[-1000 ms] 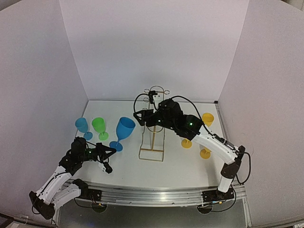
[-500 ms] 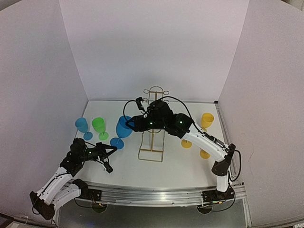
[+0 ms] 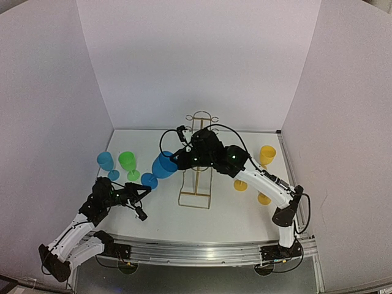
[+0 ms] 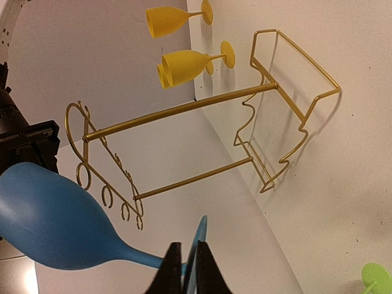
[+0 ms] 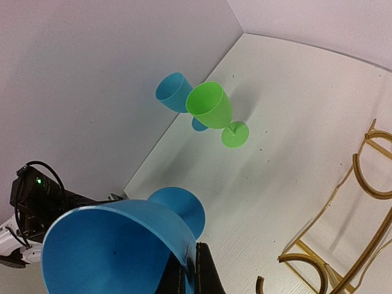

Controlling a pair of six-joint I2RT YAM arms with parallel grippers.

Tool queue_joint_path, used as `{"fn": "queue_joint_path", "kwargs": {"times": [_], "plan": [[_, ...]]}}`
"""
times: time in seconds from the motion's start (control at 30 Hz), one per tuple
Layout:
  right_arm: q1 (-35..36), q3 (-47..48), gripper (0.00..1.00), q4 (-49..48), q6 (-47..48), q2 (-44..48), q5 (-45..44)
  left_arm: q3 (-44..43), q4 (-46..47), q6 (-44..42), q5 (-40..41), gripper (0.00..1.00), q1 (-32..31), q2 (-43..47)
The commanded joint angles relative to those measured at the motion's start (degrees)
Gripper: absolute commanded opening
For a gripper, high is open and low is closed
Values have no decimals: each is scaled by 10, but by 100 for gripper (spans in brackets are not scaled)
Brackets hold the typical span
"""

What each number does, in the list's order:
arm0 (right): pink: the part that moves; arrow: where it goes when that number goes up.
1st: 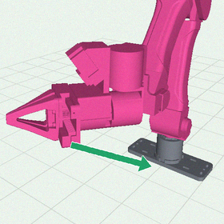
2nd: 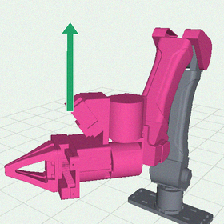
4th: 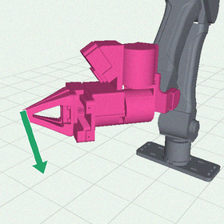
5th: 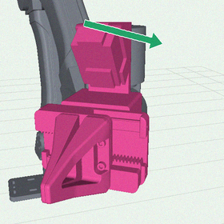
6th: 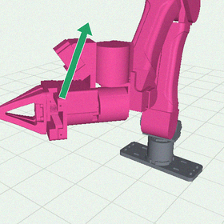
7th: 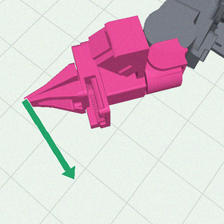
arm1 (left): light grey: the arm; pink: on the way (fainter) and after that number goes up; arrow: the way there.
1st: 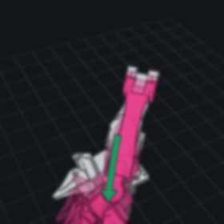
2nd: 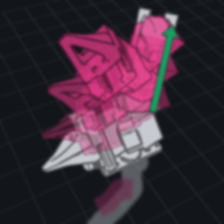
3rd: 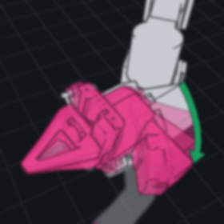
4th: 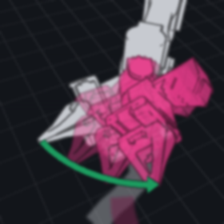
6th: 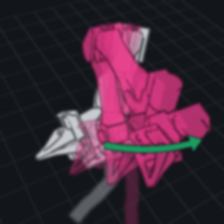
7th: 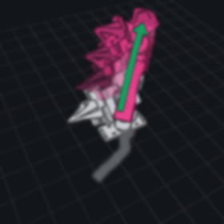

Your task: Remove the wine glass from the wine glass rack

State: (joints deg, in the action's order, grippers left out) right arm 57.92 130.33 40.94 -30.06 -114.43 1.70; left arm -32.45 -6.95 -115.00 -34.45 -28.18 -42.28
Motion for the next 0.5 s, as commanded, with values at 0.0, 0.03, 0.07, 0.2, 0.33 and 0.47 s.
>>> {"fn": "queue_joint_path", "kwargs": {"times": [0.0,0.03,0.07,0.2,0.33,0.47], "plan": [[21,41,0,-9,17,-4,-84,-72,-127,84,24,81,1,19],[25,41,0,-9,20,-4,-110,-94,-166,127,26,89,1,21],[30,43,0,-9,24,-5,-138,-119,-214,171,27,93,1,22],[62,66,0,-9,61,-24,-241,-258,-389,411,-1,98,1,-9],[102,94,0,-10,96,-55,-353,-411,-457,693,5,92,1,-92],[130,127,0,-11,102,-101,-424,-525,-441,992,43,84,1,-168]]}}
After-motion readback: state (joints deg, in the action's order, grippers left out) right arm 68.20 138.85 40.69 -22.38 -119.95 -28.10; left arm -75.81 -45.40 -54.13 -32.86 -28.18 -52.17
